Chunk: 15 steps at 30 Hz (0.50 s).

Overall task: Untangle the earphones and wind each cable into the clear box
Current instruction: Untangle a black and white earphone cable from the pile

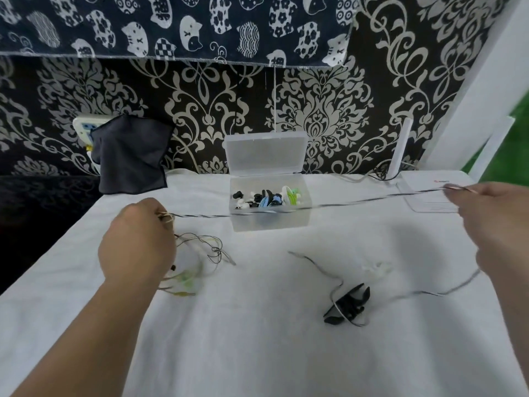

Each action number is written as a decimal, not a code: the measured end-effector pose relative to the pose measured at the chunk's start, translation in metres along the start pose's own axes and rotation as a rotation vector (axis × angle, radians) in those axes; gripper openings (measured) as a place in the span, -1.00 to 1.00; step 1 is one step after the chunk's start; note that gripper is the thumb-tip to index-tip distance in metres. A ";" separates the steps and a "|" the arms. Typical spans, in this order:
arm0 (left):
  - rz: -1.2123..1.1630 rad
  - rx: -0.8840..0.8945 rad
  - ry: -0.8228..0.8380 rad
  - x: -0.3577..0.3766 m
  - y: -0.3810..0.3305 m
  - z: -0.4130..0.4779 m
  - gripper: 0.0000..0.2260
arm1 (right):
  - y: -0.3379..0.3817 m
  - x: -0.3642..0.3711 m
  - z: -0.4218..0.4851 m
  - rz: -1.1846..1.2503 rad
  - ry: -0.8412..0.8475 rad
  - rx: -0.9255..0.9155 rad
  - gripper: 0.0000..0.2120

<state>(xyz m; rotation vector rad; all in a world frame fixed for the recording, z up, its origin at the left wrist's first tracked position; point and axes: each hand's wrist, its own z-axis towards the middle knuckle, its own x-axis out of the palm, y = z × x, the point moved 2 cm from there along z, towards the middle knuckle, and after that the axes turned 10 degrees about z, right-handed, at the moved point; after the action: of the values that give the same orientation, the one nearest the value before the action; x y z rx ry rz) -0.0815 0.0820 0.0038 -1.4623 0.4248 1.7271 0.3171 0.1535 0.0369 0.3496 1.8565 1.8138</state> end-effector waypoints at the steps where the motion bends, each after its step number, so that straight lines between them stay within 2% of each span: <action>1: -0.023 -0.003 -0.004 0.000 0.001 0.001 -0.88 | -0.002 -0.002 0.004 0.018 -0.011 0.004 -0.77; 2: -0.076 0.009 0.005 0.000 0.001 0.001 -0.89 | -0.005 -0.003 0.007 0.005 -0.015 0.003 -0.75; 5: -0.293 0.116 0.129 -0.002 -0.011 -0.007 -0.84 | -0.005 0.001 0.004 -0.174 0.059 -0.009 -0.89; 7: -0.368 0.187 0.198 -0.003 -0.023 -0.017 -0.80 | -0.007 0.013 -0.006 -0.388 0.221 -0.029 -0.65; 9: -0.407 0.234 0.240 -0.003 -0.035 -0.026 -0.77 | -0.005 0.027 -0.021 -0.536 0.349 -0.126 -0.47; 11: -0.427 0.281 0.272 -0.002 -0.045 -0.034 -0.76 | -0.001 0.046 -0.039 -0.455 0.511 -0.247 -0.46; 15: -0.598 0.313 0.429 0.000 -0.061 -0.047 -0.79 | -0.002 0.084 -0.090 -0.169 0.980 -0.231 -0.57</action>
<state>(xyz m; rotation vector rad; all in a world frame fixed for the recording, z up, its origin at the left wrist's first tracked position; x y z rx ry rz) -0.0049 0.0862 0.0056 -1.5226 0.4029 0.8375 0.2000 0.1210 0.0171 -0.9121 2.0954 2.2353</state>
